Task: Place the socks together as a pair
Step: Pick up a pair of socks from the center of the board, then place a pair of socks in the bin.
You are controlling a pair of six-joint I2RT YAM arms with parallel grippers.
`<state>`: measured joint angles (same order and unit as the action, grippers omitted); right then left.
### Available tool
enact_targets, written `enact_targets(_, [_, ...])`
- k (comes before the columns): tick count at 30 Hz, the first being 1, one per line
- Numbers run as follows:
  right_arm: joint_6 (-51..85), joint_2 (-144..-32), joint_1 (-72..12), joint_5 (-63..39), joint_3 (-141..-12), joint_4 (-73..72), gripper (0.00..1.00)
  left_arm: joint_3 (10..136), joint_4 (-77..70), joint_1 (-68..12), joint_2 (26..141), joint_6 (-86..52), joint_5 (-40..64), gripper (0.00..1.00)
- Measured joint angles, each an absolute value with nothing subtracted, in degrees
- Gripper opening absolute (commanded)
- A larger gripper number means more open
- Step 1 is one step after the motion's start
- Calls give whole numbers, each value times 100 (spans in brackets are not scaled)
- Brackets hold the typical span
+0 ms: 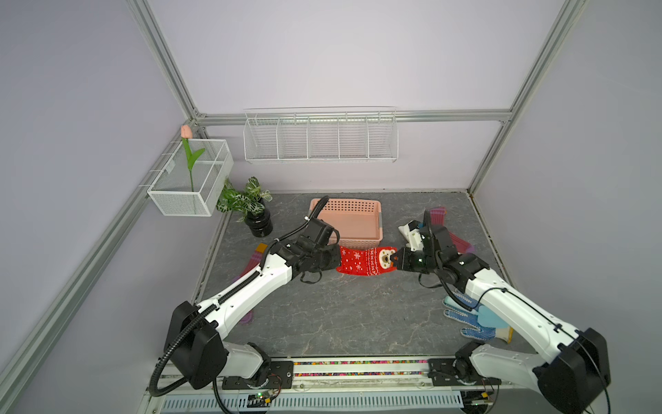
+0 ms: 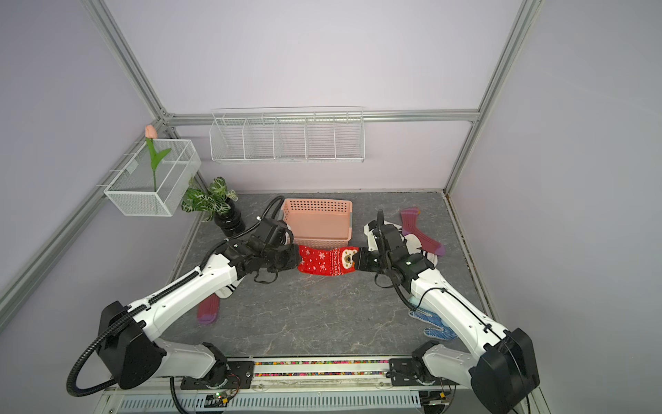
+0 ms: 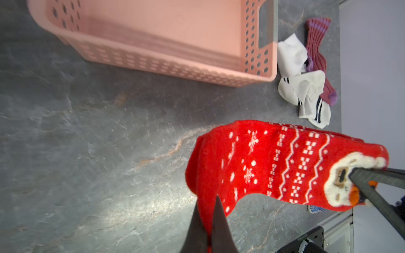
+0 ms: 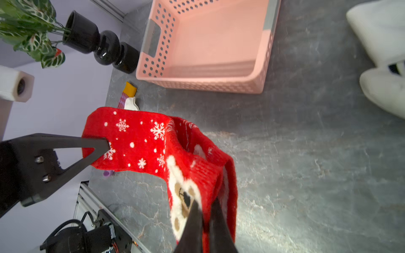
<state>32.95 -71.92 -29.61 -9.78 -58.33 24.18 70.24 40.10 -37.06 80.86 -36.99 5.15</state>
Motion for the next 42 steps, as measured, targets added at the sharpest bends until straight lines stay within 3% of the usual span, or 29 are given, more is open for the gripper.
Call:
enact_targets(12, [2928,-9817,-2805,-941,-8307,2342,7,9155,4163,-2574,9574,-2775,543,0])
enact_targets(24, [2602,-11883,-2661,-685,-10044,2558,7,10803,4600,-2414,11876,-2003,-117,0])
enact_targets(42, [2167,-13080,-2661,-43,-11358,3374,11,11209,4578,-2399,12731,-1682,-515,0])
